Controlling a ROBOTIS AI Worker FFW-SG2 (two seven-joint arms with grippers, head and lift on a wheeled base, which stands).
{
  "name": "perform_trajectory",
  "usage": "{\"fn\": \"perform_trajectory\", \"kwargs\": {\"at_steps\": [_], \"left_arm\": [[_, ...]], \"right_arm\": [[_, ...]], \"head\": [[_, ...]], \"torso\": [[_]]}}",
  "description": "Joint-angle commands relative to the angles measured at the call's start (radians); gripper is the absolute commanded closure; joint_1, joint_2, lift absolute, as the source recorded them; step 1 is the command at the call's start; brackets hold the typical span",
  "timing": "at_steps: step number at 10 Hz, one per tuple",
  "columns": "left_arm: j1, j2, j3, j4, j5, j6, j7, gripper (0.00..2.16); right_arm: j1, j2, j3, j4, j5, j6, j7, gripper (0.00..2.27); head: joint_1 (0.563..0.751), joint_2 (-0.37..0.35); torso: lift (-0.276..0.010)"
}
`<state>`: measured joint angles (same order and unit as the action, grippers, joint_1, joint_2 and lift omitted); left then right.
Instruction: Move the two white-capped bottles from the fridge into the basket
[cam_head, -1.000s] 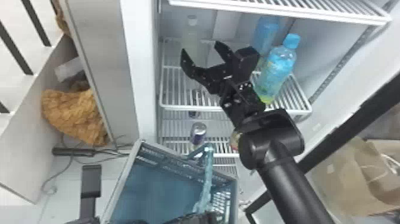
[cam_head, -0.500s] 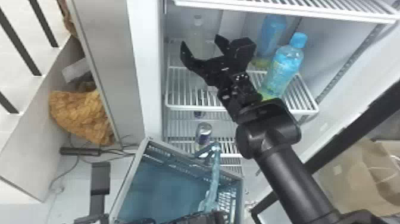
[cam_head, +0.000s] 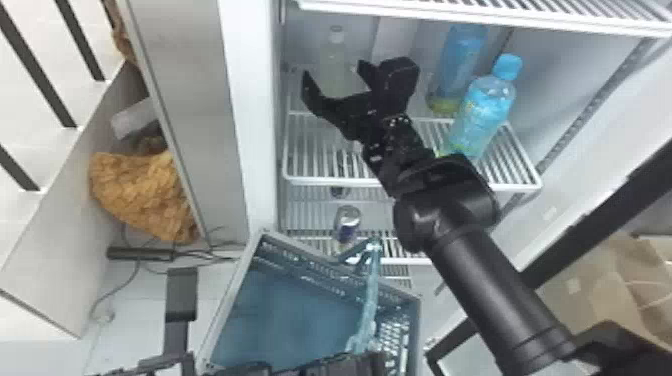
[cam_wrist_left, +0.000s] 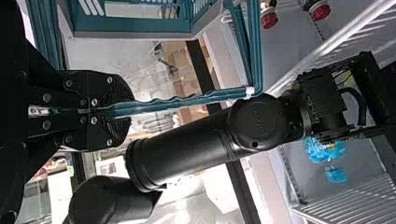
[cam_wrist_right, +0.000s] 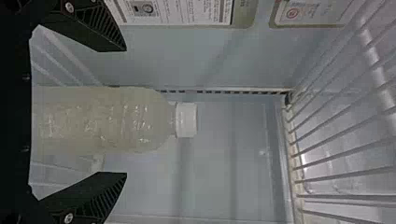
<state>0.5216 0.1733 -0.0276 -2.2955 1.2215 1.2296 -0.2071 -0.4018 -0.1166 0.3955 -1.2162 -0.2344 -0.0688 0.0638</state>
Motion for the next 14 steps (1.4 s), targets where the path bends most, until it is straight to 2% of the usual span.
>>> {"fn": "perform_trajectory", "kwargs": {"at_steps": [1,4,5,7,8,14], "left_arm": [[-0.001,0.0,-0.002,0.002,0.001,0.0,0.0,1.19],[-0.009,-0.001,-0.008,0.012,0.001,0.0,0.0,1.19],[-0.009,-0.001,-0.01,0.012,0.001,0.0,-0.002,1.19],[-0.011,0.0,-0.012,0.014,0.001,0.0,-0.002,1.19],[-0.011,-0.001,-0.012,0.014,0.001,0.0,-0.002,1.19],[-0.004,0.002,-0.006,0.014,0.007,-0.002,-0.003,1.19]], "right_arm": [[-0.025,0.0,0.009,0.034,-0.009,0.0,-0.007,0.09],[-0.074,-0.002,0.033,0.084,-0.017,0.0,-0.013,0.13],[-0.082,-0.002,0.033,0.088,-0.019,0.007,-0.013,0.24],[-0.089,-0.003,0.045,0.096,-0.035,0.02,-0.013,0.83],[-0.089,-0.003,0.045,0.096,-0.037,0.02,-0.015,0.89],[-0.07,-0.008,0.045,0.042,-0.041,-0.002,-0.018,0.89]], "head": [[0.695,-0.125],[0.695,-0.128],[0.695,-0.127],[0.695,-0.126],[0.695,-0.125],[0.695,-0.123]], "torso": [[0.0],[0.0],[0.0],[0.0],[0.0],[0.0]]}}
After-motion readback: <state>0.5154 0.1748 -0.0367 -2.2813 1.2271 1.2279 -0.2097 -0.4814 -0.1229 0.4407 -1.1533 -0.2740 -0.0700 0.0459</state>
